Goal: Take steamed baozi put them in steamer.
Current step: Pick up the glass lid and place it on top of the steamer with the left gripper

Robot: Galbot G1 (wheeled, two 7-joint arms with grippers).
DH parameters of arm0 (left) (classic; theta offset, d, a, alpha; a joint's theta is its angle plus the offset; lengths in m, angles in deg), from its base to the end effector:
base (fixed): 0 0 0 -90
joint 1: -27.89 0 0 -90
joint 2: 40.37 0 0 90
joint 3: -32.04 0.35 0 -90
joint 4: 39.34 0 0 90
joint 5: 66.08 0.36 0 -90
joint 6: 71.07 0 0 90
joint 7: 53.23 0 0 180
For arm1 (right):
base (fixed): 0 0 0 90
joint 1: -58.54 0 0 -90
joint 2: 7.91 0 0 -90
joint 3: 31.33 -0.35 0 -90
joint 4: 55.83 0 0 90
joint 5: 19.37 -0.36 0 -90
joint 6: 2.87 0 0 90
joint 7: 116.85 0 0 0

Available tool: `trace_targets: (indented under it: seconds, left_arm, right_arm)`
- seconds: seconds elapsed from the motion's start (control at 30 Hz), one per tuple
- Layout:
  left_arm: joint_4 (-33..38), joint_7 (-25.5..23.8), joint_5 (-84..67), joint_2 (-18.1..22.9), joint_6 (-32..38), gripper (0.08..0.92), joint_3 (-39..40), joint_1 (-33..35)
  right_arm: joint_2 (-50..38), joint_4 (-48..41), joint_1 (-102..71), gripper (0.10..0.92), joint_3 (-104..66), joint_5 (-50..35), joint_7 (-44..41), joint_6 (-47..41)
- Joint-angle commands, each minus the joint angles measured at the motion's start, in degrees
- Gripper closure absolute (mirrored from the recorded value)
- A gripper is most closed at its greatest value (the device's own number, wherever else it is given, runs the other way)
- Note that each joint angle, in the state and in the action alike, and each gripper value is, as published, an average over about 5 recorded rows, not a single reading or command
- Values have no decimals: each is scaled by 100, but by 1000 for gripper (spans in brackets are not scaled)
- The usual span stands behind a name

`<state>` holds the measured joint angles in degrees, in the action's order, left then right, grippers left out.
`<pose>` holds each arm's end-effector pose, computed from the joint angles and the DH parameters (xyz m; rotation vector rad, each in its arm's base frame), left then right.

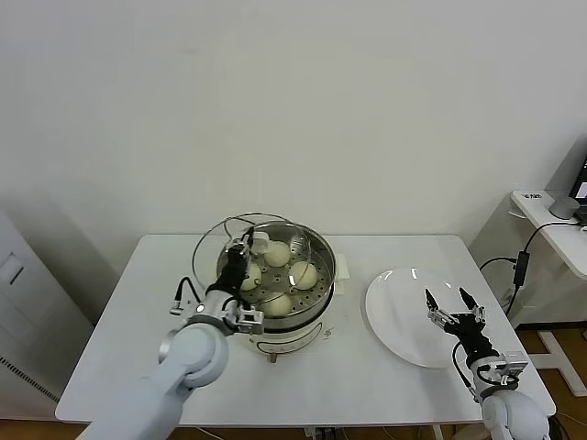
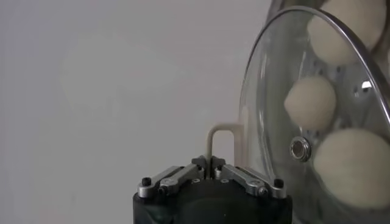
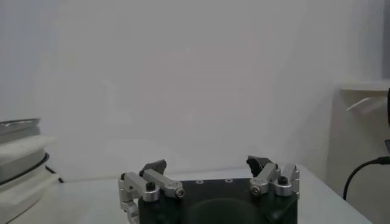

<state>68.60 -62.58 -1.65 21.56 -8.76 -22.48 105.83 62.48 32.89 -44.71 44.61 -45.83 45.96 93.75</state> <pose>0.3364 -0.0629 -0.2395 0.1892 2.1129 2.0863 0.2693 -0.2025 -0.3798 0.0743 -3.1109 -0.1310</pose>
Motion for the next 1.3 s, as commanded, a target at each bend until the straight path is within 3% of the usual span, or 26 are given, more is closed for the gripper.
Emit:
trace_targets:
  seconds: [0.03,1.3]
  left_arm:
    - [-213,-34,126,351,-119,889,411,-285]
    - [-527,100,33,460,-74,889,546,-185]
  right_arm:
    - [5,-8,3,203,-5,-1,-1,-1]
    - [56,-184,10,203,-58,40,-90,21]
